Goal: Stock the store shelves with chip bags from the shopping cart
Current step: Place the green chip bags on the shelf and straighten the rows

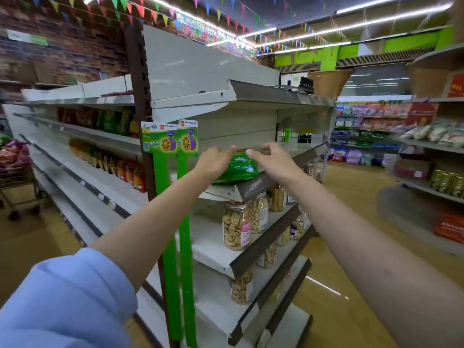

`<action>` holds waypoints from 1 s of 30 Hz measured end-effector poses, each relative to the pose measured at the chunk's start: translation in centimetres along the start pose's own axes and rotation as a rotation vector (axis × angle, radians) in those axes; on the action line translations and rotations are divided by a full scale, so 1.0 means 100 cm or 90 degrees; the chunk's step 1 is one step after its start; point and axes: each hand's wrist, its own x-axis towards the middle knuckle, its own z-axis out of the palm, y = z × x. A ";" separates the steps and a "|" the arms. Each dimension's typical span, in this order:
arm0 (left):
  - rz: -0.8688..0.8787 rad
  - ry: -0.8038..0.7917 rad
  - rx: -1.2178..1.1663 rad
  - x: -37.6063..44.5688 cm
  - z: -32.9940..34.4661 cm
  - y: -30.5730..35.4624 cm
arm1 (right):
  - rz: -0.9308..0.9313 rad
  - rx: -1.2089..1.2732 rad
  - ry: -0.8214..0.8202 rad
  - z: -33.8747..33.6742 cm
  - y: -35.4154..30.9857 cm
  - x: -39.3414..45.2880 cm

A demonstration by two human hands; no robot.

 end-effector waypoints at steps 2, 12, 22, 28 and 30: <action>-0.027 -0.018 0.064 0.005 0.006 -0.002 | 0.029 -0.009 -0.012 0.002 0.003 0.008; -0.047 0.002 -0.053 0.004 -0.012 -0.005 | 0.117 0.329 -0.055 0.007 0.000 0.013; -0.021 -0.156 -0.199 -0.034 -0.048 -0.010 | 0.204 0.463 -0.092 0.007 -0.022 -0.028; -0.090 -0.142 -0.238 -0.055 -0.076 -0.022 | 0.165 0.452 -0.136 0.031 -0.039 -0.058; -0.084 -0.148 -0.269 -0.065 -0.088 -0.028 | 0.145 0.446 -0.158 0.041 -0.051 -0.070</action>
